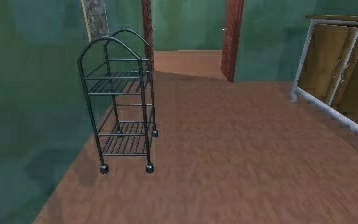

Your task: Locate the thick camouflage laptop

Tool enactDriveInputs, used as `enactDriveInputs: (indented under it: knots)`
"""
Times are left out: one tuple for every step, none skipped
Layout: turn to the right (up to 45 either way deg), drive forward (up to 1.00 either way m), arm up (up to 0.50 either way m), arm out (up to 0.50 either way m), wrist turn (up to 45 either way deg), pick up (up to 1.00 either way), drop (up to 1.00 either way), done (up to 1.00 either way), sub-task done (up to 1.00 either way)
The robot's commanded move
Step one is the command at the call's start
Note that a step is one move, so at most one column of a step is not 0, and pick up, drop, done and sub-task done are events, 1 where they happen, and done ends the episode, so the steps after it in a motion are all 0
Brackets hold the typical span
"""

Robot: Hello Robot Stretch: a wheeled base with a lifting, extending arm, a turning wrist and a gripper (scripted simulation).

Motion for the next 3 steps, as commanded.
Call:
enactDriveInputs:
  knots:
    - [-45.0, 0.0, 0.0, 0.0, 0.0, 0.0, 0.0, 0.0, 0.0]
    - [-42.0, 0.0, 0.0, 0.0, 0.0, 0.0, 0.0, 0.0, 0.0]
    - [0.0, 0.5, 0.0, 0.0, 0.0, 0.0, 0.0, 0.0, 0.0]
